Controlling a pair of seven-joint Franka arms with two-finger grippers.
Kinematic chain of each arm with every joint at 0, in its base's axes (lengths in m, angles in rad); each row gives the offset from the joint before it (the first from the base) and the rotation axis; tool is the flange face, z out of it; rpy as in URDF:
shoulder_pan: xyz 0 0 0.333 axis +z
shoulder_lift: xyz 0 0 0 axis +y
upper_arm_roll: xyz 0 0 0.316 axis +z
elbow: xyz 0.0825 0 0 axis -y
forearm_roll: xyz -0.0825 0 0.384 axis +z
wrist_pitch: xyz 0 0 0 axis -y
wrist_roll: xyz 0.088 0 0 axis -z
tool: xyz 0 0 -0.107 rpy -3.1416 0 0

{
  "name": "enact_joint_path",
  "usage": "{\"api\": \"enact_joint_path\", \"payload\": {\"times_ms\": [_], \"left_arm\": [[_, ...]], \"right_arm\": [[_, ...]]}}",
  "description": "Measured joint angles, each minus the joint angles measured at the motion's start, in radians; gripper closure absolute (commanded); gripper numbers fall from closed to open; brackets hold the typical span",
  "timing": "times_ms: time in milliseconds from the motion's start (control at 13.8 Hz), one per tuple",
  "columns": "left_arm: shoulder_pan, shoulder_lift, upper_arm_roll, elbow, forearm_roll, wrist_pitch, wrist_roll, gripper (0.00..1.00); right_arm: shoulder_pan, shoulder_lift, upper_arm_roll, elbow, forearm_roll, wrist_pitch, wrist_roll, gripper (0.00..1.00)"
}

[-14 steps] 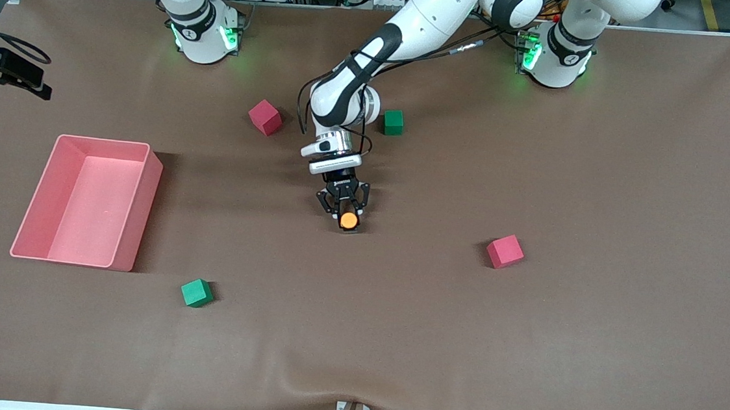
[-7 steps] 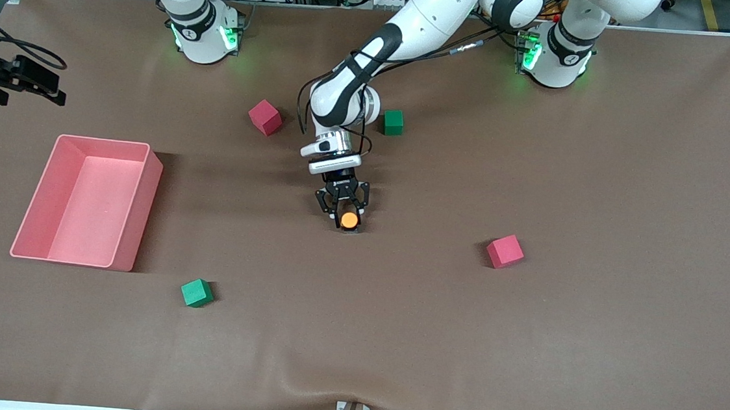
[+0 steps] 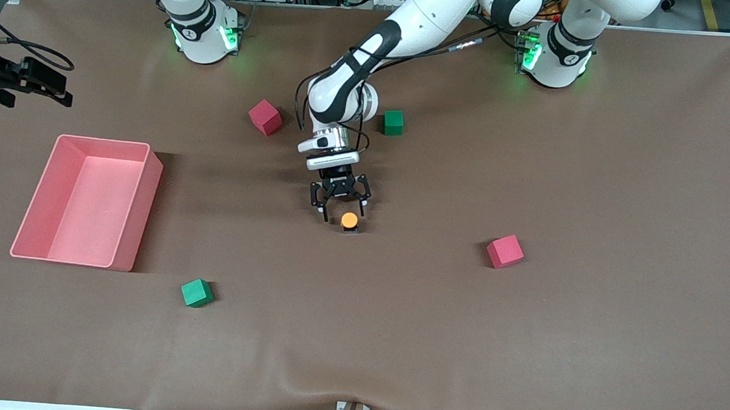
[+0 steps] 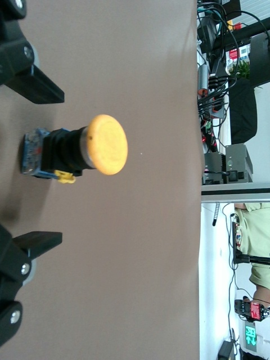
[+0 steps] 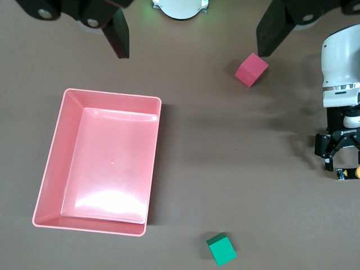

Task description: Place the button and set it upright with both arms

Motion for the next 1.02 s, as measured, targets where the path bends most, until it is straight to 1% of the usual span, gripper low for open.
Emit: {"api": "enact_joint_path", "payload": {"times_ms": [145,291,509,800,1018], "left_arm": [[-0.003,0.000,-0.020,-0.005,-0.012,-0.015,0.000,0.00],[-0.006,-0.002,-0.055,-0.007,-0.035,-0.055,0.000,0.00],[-0.015,-0.032,-0.105,-0.038,-0.067,-0.111,0.000,0.00],[-0.012,-0.108,-0.167,-0.102,-0.149,-0.176,0.002,0.00],[-0.013,-0.196,-0.202,-0.112,-0.281,-0.206,0.066,0.00]], "right_arm": [[0.000,0.000,0.000,0.000,0.000,0.000,0.000,0.00],[0.000,0.000,-0.001,0.000,0.000,0.001,0.000,0.00],[-0.003,0.000,-0.007,0.000,-0.001,0.003,0.001,0.00],[-0.036,-0.002,-0.014,0.000,-0.001,0.002,0.002,0.00],[-0.043,-0.005,-0.014,0.000,-0.001,0.002,0.002,0.00]]}}
